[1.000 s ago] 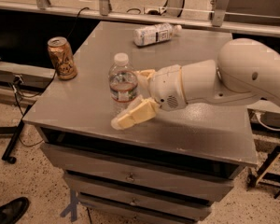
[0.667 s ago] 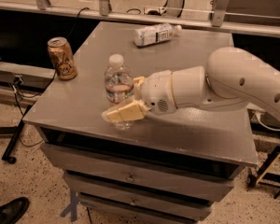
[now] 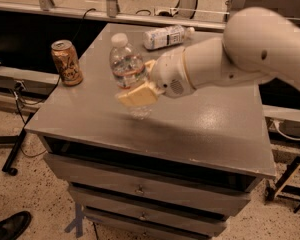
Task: Knock water bottle over
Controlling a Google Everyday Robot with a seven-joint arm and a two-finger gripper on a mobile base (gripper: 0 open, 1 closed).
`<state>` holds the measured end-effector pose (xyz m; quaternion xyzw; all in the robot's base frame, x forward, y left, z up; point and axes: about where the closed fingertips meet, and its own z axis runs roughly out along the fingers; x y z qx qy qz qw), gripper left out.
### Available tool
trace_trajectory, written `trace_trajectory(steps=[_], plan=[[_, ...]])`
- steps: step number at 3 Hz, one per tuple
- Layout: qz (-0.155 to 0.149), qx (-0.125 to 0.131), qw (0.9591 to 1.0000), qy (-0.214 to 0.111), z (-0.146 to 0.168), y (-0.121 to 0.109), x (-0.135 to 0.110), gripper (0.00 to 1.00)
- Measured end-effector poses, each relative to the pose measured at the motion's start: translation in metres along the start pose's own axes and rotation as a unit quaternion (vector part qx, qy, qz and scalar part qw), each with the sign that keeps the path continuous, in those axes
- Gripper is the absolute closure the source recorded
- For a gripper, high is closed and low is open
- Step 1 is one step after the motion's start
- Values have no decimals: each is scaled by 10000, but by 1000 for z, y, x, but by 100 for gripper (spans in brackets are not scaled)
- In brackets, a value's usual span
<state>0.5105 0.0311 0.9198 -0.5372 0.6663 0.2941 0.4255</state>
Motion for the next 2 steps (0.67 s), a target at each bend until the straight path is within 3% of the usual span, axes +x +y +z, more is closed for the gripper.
trace_trajectory(steps=[1,2], plan=[[-257,171,9960,833,-28,-26,-22,100],[-346,217,9817,1862,-41,-51,-7,100]])
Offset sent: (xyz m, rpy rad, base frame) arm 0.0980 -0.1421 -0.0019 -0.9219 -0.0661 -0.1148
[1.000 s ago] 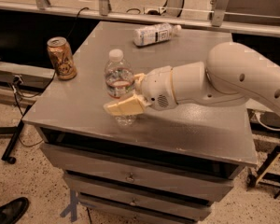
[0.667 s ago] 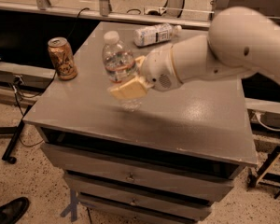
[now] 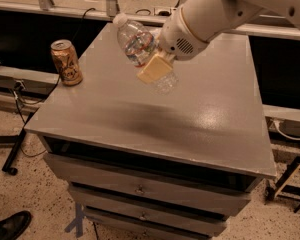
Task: Knock water bottle over
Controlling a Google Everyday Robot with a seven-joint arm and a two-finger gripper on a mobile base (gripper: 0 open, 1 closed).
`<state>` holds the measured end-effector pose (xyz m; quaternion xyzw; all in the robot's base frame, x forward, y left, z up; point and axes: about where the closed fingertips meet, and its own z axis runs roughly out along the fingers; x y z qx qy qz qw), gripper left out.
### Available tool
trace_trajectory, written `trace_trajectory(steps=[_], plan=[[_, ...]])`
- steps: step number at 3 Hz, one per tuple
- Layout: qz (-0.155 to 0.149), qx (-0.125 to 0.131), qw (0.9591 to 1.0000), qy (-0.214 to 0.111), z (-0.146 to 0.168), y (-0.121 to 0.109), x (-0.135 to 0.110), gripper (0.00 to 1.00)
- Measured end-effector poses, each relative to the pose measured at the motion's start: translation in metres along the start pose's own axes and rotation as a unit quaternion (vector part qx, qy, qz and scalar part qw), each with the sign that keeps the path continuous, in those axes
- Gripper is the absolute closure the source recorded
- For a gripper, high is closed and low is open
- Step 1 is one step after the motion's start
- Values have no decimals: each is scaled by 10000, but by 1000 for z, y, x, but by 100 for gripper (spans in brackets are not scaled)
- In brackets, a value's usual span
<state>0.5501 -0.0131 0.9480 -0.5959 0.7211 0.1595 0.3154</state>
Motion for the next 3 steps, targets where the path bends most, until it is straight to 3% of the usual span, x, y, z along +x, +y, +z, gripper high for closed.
trace_trajectory(steps=[1,2,3], plan=[[-62,144,9953,958,11,-21,45,100],[-26,349,9831,1796,21,-38,100,82],[86,497,9746,2182,20,-48,131,58]])
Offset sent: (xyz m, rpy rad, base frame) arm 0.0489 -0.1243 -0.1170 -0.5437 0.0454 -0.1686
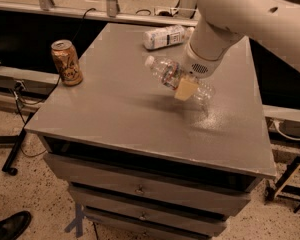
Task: Knock water bottle over
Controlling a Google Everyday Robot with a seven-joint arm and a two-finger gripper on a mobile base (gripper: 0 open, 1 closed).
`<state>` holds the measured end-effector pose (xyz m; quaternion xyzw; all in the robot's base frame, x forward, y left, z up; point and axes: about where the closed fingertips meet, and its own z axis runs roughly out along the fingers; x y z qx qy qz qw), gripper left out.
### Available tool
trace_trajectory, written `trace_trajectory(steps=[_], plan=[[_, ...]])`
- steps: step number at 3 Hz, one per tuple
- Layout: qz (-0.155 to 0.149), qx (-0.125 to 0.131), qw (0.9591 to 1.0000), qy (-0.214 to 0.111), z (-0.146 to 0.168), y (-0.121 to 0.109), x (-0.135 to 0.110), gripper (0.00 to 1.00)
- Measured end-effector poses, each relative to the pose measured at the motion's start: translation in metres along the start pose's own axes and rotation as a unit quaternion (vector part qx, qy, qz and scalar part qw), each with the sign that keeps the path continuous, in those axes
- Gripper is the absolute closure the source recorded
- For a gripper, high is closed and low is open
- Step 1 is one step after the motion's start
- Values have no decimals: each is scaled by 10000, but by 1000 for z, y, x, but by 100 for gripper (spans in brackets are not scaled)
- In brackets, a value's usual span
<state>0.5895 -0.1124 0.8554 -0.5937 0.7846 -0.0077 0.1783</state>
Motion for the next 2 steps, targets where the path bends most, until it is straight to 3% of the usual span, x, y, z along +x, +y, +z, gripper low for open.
trace_trajectory(steps=[2], plan=[[1,-121,9998,175,12,1,11,13]])
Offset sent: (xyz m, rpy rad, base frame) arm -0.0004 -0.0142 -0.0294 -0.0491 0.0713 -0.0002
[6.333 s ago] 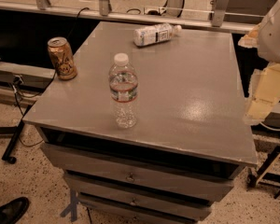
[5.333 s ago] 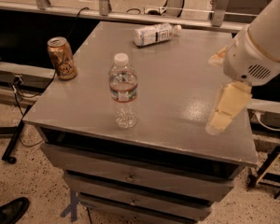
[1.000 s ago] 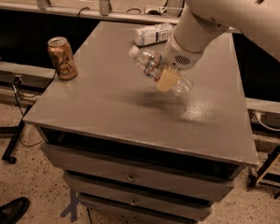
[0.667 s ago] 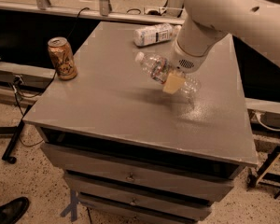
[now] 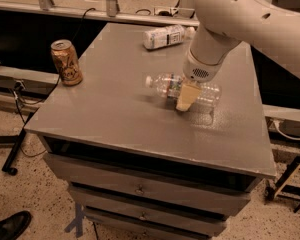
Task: Knock water bottle over
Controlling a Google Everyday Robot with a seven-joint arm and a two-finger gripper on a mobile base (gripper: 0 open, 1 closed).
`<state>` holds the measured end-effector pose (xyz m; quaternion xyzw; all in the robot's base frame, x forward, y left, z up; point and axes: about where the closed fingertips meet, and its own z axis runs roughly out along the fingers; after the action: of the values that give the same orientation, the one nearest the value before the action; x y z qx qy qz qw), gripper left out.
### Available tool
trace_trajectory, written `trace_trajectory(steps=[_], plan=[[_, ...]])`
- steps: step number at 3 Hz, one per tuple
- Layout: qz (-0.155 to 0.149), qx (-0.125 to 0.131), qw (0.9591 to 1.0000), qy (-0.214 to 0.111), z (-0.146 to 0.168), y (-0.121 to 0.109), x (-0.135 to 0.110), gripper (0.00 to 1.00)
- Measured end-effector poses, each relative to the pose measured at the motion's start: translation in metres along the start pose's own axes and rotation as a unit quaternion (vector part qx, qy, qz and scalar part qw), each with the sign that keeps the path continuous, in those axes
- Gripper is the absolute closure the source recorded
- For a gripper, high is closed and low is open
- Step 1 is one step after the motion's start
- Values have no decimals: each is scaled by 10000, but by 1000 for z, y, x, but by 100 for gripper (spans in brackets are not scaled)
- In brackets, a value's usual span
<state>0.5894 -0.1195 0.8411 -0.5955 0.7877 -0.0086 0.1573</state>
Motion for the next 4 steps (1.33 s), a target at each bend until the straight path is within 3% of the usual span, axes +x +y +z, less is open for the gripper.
trace_trajectory(steps=[1,4], plan=[[-16,-110,9999,65,6,2,4,0],[32,-170,9997,-199,-11,6,11,0]])
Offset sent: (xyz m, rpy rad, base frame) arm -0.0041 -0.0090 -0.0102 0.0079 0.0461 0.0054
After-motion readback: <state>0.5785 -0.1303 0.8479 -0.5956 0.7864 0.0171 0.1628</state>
